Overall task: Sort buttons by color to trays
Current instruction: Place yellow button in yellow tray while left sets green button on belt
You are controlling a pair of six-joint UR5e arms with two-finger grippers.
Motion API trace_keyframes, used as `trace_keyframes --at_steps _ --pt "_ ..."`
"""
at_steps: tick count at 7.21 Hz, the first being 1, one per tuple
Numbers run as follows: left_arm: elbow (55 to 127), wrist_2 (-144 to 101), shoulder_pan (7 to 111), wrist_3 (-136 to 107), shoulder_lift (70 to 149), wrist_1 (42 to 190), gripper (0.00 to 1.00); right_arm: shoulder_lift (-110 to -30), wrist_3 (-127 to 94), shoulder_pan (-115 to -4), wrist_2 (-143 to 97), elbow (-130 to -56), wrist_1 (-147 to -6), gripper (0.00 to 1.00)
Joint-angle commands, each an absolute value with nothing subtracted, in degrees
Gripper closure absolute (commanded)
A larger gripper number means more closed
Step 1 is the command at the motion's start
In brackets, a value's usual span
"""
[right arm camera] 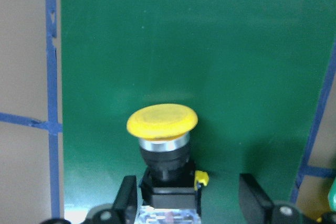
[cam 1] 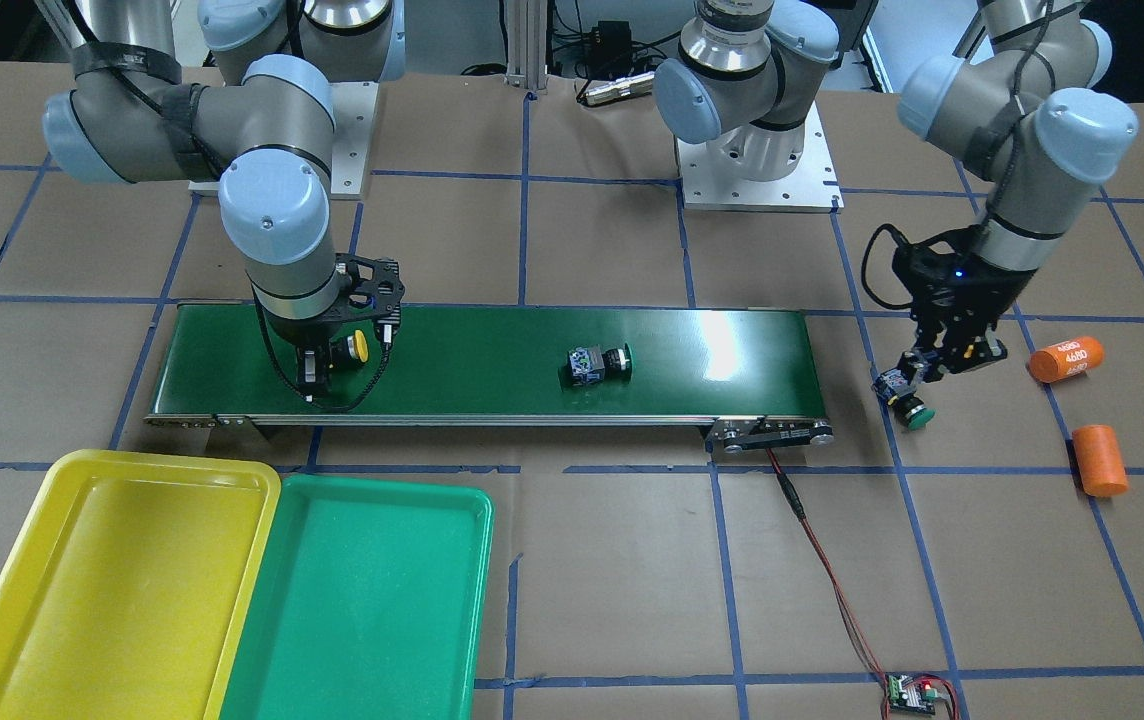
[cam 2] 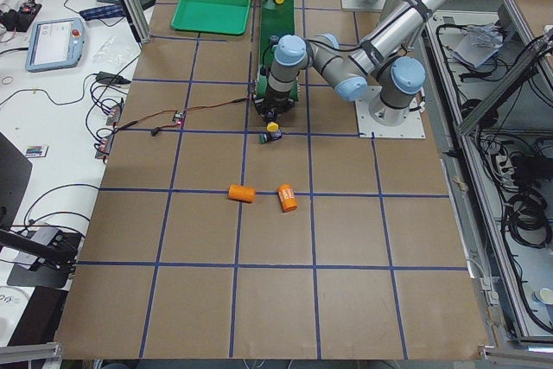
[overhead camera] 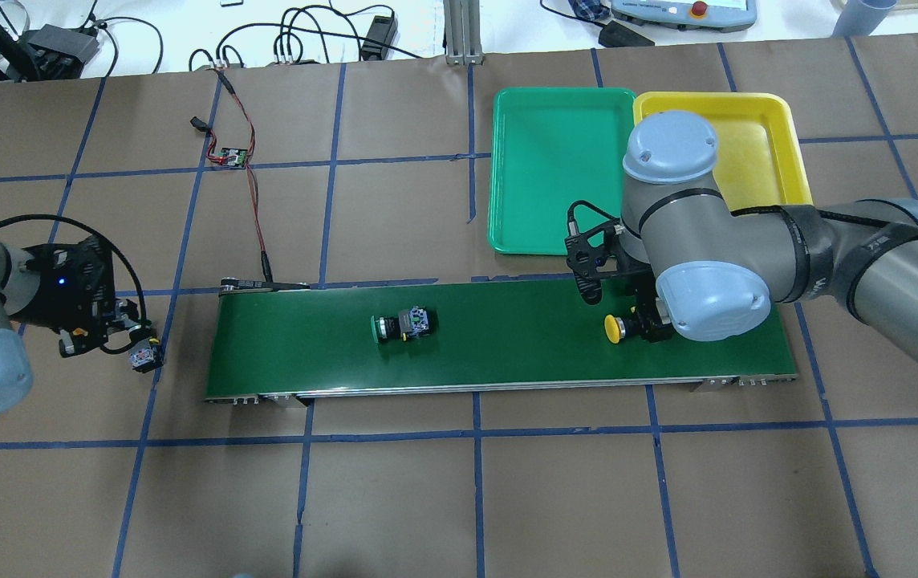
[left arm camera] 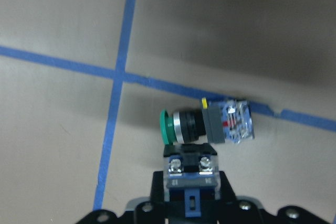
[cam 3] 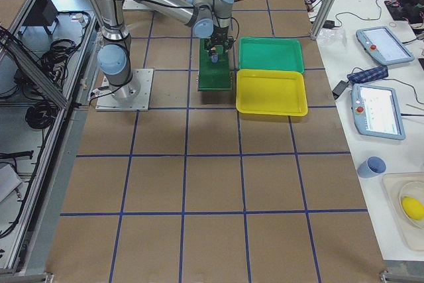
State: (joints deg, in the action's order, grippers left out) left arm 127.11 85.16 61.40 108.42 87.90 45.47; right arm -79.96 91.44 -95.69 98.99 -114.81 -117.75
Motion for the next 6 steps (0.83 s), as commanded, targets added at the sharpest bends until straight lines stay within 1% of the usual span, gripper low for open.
trace_keyframes --at_steps 1,2,3,4,5,6 --pt "127.35 85.51 75.18 104.77 85.0 47.02 1.0 -79.98 91.49 -95.36 103.79 -114.96 -115.23 0.54" --pt "127.09 85.6 78.98 100.33 85.16 47.11 1.0 -79.89 91.76 -95.45 103.97 -114.96 -114.96 0.56" --pt "127.79 85.26 83.19 94.89 86.56 47.02 1.0 -79.89 92.02 -95.45 104.06 -114.87 -115.05 0.68" --pt "129.45 85.43 86.45 93.18 87.09 46.33 1.0 -79.98 92.02 -95.36 104.24 -114.26 -115.05 0.77" --pt "130.16 85.69 86.66 93.08 87.27 46.23 1.0 -79.98 91.85 -94.4 105.63 -112.78 -115.66 0.77" --pt "129.9 85.61 86.75 90.64 87.45 46.14 1.0 -79.98 91.41 -92.48 105.99 -107.98 -115.05 0.77"
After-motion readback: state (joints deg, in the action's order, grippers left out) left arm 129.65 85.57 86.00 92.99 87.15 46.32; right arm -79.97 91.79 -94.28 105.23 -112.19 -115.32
